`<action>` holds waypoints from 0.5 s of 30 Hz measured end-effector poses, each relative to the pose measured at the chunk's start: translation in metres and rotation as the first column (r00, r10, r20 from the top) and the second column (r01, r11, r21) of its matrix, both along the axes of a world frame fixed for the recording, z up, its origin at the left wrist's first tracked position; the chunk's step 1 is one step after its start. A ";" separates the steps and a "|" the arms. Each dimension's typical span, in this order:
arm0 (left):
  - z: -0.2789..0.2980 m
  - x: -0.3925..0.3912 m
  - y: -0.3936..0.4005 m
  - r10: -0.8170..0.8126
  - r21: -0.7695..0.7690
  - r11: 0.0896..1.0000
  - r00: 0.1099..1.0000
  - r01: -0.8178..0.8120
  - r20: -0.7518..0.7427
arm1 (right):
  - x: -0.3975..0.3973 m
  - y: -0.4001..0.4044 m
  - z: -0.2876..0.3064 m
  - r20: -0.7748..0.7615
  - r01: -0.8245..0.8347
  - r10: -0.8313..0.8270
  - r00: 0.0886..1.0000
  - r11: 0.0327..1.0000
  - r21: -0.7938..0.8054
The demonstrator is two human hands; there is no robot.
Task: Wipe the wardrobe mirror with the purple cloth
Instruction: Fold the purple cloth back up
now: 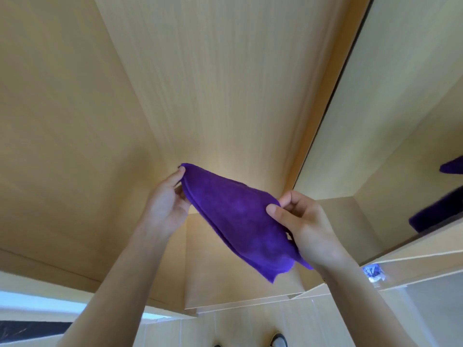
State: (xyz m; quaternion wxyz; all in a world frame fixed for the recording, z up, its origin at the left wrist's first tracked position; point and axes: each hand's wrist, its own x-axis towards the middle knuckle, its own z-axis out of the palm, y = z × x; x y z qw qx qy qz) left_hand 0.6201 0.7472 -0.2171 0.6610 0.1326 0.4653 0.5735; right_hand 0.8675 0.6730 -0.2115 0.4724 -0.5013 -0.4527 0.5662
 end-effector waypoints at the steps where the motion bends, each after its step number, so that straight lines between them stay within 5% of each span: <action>1: -0.007 0.006 -0.003 0.010 -0.044 0.999 0.999 -0.008 0.042 | -0.006 0.001 0.011 -0.051 -0.018 0.018 0.999 1.000 0.004; 4: -0.031 0.033 -0.029 -0.170 -0.160 0.967 0.970 0.198 0.173 | -0.020 0.002 0.036 -0.172 -0.056 0.058 0.983 0.998 0.013; 7: -0.045 0.054 -0.064 -0.376 -0.045 0.909 0.861 0.414 0.343 | -0.026 0.003 0.046 -0.269 -0.070 0.065 0.961 0.998 -0.010; 11: -0.052 0.059 -0.082 -0.371 -0.022 0.901 0.796 0.433 0.479 | -0.025 0.009 0.040 -0.331 0.028 -0.040 0.943 0.999 -0.040; 15: -0.056 0.053 -0.081 -0.389 -0.041 0.897 0.831 0.440 0.398 | -0.016 0.014 0.022 -0.166 0.159 -0.164 0.972 0.986 -0.043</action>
